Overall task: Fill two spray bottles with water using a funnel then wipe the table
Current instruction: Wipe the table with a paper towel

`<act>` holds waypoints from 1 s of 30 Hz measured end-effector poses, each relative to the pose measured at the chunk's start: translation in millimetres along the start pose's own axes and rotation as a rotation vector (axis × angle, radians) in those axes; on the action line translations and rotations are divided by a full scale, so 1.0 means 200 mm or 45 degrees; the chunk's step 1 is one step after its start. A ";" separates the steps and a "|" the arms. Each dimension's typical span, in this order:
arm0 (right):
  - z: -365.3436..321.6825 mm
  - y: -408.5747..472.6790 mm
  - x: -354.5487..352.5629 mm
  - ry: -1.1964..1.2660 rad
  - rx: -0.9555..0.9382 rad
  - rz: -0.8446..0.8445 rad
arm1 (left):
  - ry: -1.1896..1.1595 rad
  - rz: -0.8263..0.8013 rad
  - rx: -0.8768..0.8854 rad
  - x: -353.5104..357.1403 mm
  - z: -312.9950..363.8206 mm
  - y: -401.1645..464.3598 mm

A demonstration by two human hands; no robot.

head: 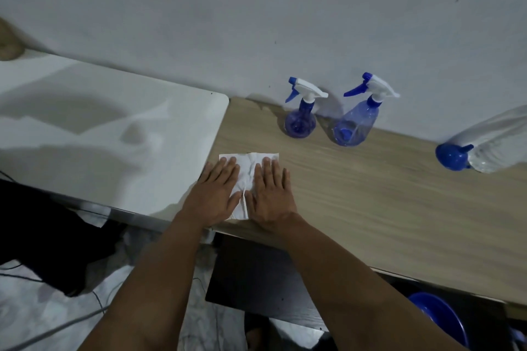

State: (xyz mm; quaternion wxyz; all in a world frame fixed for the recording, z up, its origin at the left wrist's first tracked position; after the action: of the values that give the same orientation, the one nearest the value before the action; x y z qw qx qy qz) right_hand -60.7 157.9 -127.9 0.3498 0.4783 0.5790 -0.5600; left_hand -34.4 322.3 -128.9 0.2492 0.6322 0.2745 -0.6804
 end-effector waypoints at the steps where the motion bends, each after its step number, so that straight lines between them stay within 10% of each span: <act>1: 0.01 -0.01 0.01 -0.008 0.000 0.007 | 0.004 -0.002 -0.002 0.01 0.01 -0.01; 30: 0.83 -0.61 0.18 0.110 0.134 0.140 | 0.009 -0.148 0.174 0.03 0.81 0.05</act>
State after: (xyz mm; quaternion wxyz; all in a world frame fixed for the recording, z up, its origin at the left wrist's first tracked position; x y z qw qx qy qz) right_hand -208.4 11.8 -144.5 0.3292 0.5507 0.5362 -0.5485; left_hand -145.0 203.9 -126.8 0.1647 0.6332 0.2644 -0.7085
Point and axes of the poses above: each hand's wrist, its own y-axis towards the middle knuckle, its own x-axis out of the palm, z = x × y, the point moved 4 cm from there along y, towards the middle knuckle, and after that the axes turned 15 degrees about x, right-handed, at the moved point
